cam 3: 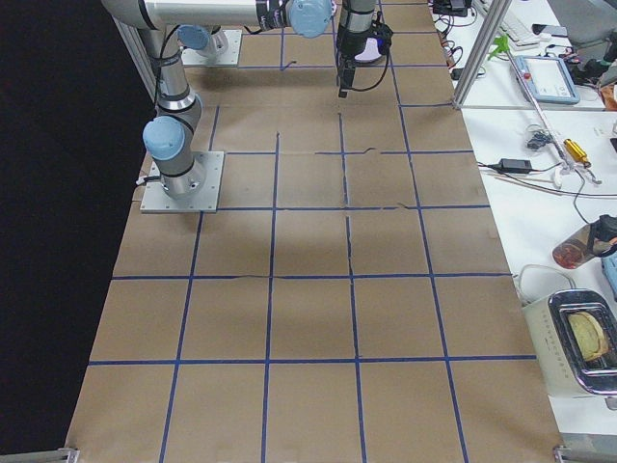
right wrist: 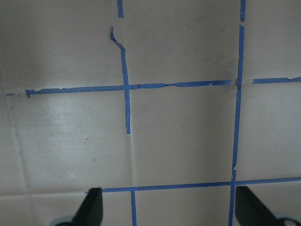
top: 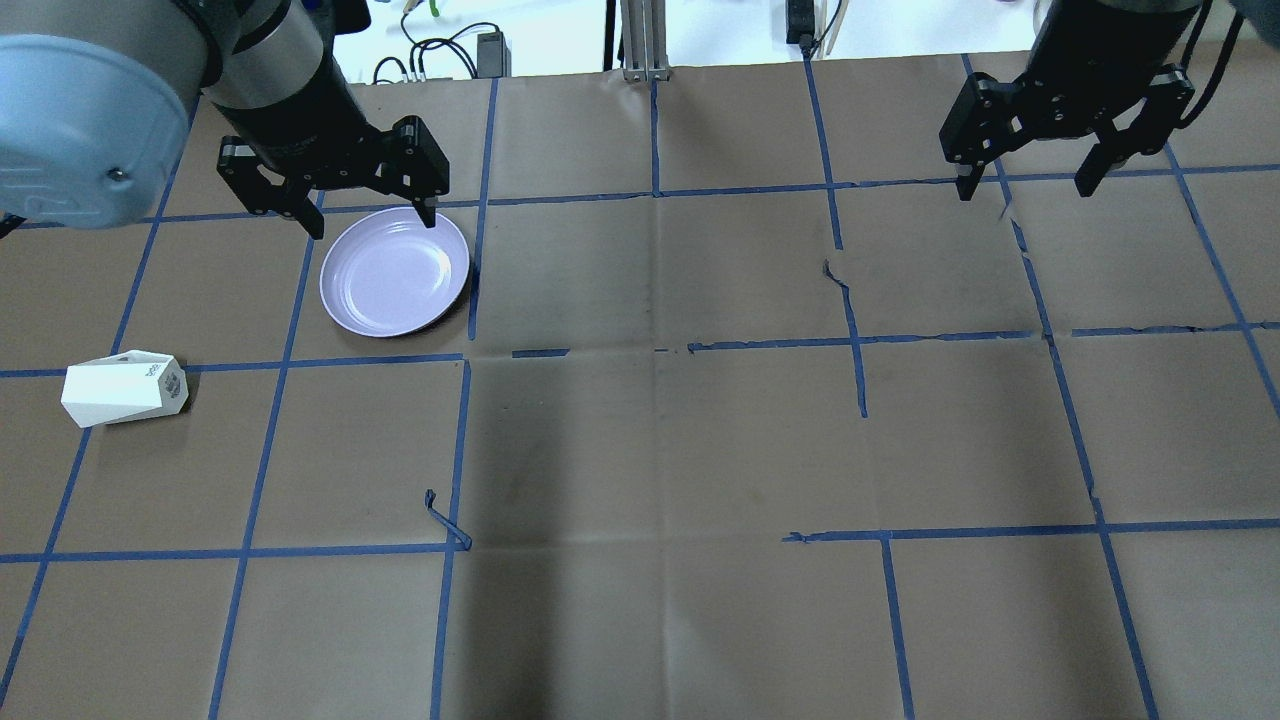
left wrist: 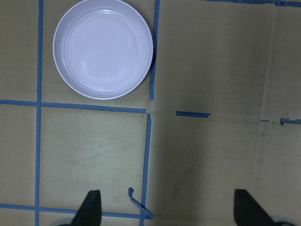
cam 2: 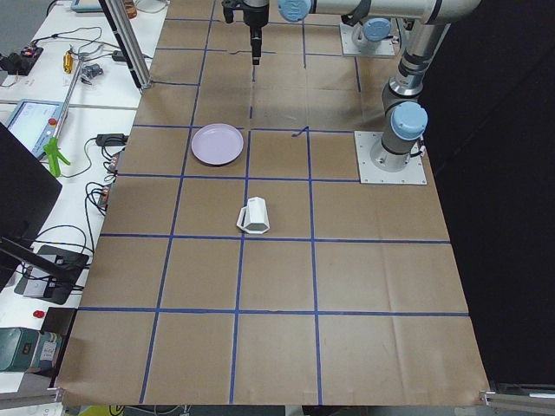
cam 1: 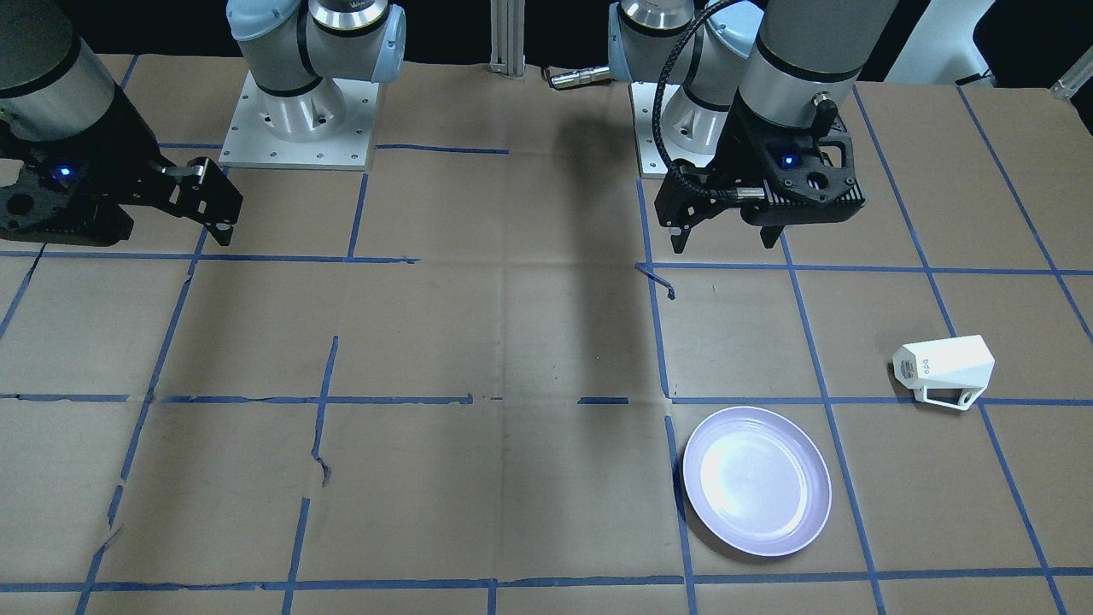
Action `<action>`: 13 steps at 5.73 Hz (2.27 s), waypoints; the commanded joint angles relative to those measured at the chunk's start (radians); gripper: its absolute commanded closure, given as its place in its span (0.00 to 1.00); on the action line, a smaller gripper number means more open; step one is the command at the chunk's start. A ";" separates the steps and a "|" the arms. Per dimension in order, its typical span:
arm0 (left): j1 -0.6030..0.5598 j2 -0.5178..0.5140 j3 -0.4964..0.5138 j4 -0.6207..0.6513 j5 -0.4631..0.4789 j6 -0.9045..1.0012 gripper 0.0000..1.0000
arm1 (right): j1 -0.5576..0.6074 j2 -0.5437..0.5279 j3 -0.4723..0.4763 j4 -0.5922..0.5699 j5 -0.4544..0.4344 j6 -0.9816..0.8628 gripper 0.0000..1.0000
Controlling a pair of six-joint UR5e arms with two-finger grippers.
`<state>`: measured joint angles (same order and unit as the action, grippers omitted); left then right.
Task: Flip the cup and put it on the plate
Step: 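Move the left gripper from above the plate toward the white cup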
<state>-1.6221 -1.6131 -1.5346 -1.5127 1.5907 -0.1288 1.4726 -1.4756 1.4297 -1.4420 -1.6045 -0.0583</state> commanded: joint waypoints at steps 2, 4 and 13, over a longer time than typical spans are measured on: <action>0.001 0.005 -0.002 -0.003 0.008 0.000 0.01 | 0.000 0.000 0.000 0.000 0.000 0.000 0.00; 0.016 0.024 -0.019 -0.035 0.006 -0.003 0.01 | 0.000 0.000 0.000 0.000 0.000 0.000 0.00; 0.975 -0.231 0.172 -0.001 -0.014 1.147 0.01 | 0.000 0.000 0.000 0.000 0.000 0.000 0.00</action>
<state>-0.6672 -1.8162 -1.3815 -1.5118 1.5804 0.9980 1.4726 -1.4758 1.4296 -1.4419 -1.6046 -0.0583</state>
